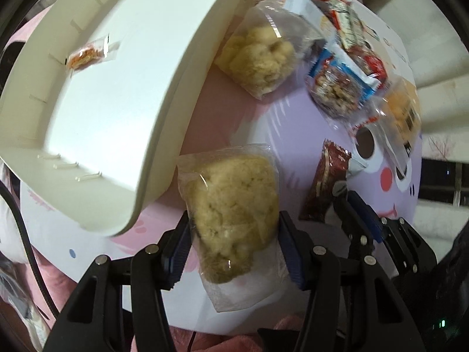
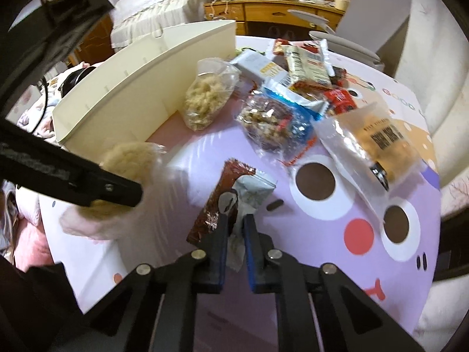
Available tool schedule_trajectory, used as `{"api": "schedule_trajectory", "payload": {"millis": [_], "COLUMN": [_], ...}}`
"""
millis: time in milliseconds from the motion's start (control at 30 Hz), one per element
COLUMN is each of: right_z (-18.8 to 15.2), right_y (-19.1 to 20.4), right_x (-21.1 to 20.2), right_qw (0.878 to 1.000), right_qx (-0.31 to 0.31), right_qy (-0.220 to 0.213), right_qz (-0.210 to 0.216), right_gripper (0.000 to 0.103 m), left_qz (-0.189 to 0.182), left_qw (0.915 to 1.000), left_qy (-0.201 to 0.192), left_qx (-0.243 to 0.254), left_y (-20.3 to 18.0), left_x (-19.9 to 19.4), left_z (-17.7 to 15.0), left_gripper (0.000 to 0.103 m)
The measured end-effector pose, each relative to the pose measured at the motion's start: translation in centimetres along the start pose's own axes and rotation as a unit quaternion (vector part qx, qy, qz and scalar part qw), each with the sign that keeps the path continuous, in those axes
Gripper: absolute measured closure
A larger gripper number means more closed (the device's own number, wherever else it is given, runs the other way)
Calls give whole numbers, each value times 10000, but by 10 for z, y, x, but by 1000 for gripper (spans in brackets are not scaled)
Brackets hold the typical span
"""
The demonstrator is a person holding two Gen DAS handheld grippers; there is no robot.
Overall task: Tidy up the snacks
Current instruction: 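Grasp and lift the puff bag with left tool while right tool closes on the brown packet, then lower the puff bag into the tray with left tool while right tool lifts the brown packet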
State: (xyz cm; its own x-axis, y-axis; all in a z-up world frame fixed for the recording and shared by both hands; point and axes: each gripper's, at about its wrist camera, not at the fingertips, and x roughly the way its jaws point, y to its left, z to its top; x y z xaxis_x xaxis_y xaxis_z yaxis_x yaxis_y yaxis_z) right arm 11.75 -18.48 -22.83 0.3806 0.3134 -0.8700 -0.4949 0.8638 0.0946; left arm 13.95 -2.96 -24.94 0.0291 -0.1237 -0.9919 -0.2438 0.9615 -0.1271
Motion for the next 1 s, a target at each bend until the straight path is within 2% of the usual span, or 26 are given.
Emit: {"api": "schedule_trajectory", "payload": {"millis": [167, 300, 567, 633, 700, 767, 833, 1000], "right_z": [-7, -6, -7, -5, -4, -2, 1, 5], "right_y": [-3, -9, -14, -14, -13, -11, -7, 2], "right_x": [-7, -11, -20, -18, -16, -13, -9, 10], "right_qw": [9992, 9965, 9893, 9869, 9851, 9824, 9806, 9758], "right_qx": [394, 829, 1441, 1586, 1698, 1839, 1919, 2091], "right_qy": [-5, -63, -191, -146, -117, -130, -130, 96], "right_qz": [4, 13, -114, -241, -267, -308, -377, -639], "right_gripper": [102, 103, 102, 96, 84, 68, 65, 64], "left_qz": [-22, -66, -191, -247, -271, -251, -292, -420], "left_qw": [9991, 9967, 9823, 9790, 9752, 9713, 9689, 9610], "left_qy": [-33, -138, -585, -652, -731, -862, -961, -1373], "left_qx": [427, 802, 1770, 1917, 2072, 2201, 2262, 2362], "left_y": [-8, -16, -34, -31, -28, -27, -24, -4], "left_x": [-18, -34, -74, -85, -97, -107, -115, -138], "left_z": [-6, -9, -12, -11, -10, -8, -6, 3], "left_gripper": [48, 48, 48, 48, 48, 48, 48, 48]}}
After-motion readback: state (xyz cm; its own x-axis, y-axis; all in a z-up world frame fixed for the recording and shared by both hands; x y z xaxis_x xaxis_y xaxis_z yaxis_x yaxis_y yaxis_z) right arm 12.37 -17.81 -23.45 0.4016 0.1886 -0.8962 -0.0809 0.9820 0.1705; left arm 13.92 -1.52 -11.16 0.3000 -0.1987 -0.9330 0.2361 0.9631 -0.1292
